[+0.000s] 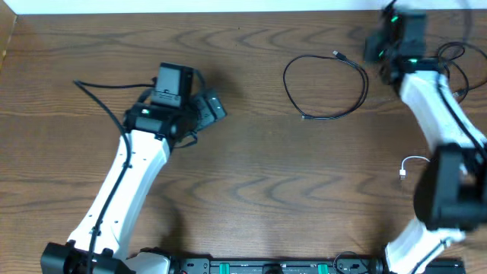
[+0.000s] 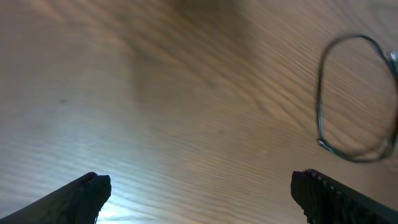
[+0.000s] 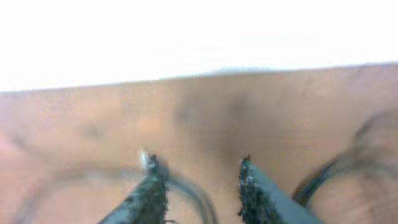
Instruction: Untangle cables
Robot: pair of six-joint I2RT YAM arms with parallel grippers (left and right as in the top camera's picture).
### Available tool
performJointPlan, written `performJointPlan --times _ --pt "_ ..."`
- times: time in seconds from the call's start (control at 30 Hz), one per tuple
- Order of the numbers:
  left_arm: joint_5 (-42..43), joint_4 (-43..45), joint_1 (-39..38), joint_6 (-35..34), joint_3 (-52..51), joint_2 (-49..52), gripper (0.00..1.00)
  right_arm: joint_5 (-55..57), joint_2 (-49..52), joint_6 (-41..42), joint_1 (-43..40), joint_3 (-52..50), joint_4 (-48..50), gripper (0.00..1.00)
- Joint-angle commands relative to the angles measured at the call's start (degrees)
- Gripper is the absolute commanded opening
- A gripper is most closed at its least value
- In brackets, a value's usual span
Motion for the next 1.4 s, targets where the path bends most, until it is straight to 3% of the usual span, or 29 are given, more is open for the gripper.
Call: performJointPlan --times 0.0,0.1,0.27,0.43,0.53,0.57,1.07,1.37 --pt "-0.9 0.5 -3.6 -0.5 0.0 -0.2 1.00 4.9 -7.9 -7.1 -0.3 0.6 3.0 0.44" --pt "-3.6 0.4 -7.3 -0.3 0.0 -0.2 0.99 8.1 -12.2 -14.5 -0.3 0.6 4.8 0.58" --pt "-9.4 0.5 -11.8 -0.3 0.0 -0.2 1.00 9.7 -17.4 -22.8 -0.3 0.6 0.3 0.70" --pt "-12.5 0.4 -13.0 -0.3 0.0 -0.2 0.99 8.3 -24.0 -23.0 -0.3 0.5 -8.4 0.79" --pt "-12.4 0.4 -13.0 -0.3 0.0 -0.2 1.00 4.0 -30.0 -23.0 -0.3 0.3 -14.1 0.90" --pt "-12.4 0.4 -13.0 -0.3 0.0 -0.2 1.00 2.9 -31.4 -23.0 -0.3 0.3 -14.9 0.99" --pt "-12.4 0.4 -13.0 -0.3 0.0 -0.2 0.99 0.0 -46.0 -23.0 -0.2 0.3 -19.1 0.99" --pt "-12.4 0.4 -13.0 -0.3 0.0 -0.2 0.99 0.0 -45.9 -23.0 -0.2 0.3 -32.7 0.99"
